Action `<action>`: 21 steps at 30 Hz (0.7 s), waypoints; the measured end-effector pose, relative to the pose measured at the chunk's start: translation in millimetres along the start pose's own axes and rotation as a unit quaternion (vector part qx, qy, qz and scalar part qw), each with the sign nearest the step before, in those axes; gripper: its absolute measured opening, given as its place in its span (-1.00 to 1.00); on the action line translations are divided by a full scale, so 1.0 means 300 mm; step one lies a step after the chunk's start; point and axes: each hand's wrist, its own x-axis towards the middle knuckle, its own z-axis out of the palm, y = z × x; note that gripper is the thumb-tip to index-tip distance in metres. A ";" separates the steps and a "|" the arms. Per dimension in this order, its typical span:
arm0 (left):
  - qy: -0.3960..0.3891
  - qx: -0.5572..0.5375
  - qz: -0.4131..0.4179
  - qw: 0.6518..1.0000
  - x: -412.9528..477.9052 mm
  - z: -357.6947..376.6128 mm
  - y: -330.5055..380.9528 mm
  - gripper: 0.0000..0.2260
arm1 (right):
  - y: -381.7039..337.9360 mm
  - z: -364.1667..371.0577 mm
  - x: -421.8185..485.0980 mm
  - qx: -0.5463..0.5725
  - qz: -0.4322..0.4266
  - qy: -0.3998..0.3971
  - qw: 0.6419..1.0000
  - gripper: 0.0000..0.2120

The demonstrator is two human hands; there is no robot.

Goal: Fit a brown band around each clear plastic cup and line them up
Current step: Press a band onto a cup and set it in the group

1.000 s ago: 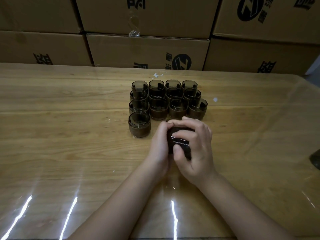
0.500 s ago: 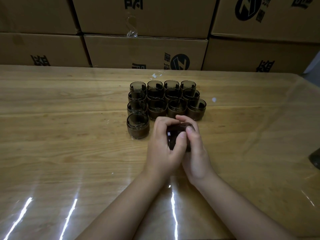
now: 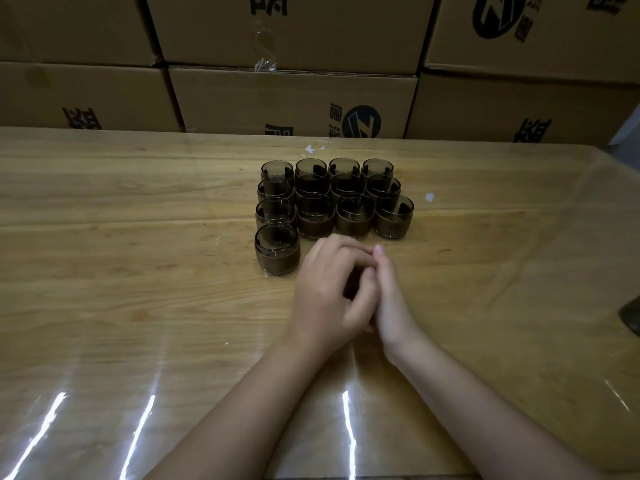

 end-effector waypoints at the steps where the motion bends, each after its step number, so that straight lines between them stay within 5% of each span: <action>1: 0.001 -0.007 -0.010 1.000 0.003 0.005 0.005 -0.86 | -0.003 -0.004 0.000 0.024 0.011 -0.001 1.000 -0.44; 6: -0.023 -0.046 0.001 0.999 0.003 -0.005 -0.022 -0.76 | 0.003 -0.024 0.016 0.163 0.107 -0.012 0.981 -0.47; 10: -0.018 -0.188 -0.150 0.970 -0.011 -0.014 -0.028 -0.38 | 0.001 -0.024 0.028 0.233 0.185 -0.086 0.951 -0.38; 14: -0.087 -0.207 -0.216 0.950 -0.031 -0.020 -0.057 -0.27 | -0.007 -0.056 0.031 0.196 0.154 -0.119 0.961 -0.42; 17: -0.016 -0.253 -0.296 0.921 -0.017 -0.011 -0.049 -0.46 | -0.021 -0.085 0.041 0.052 0.066 -0.147 0.985 -0.28; 21: 0.105 -0.334 -0.352 0.868 0.004 -0.039 -0.091 -0.49 | -0.007 -0.150 0.071 -0.085 -0.057 0.063 0.993 -0.57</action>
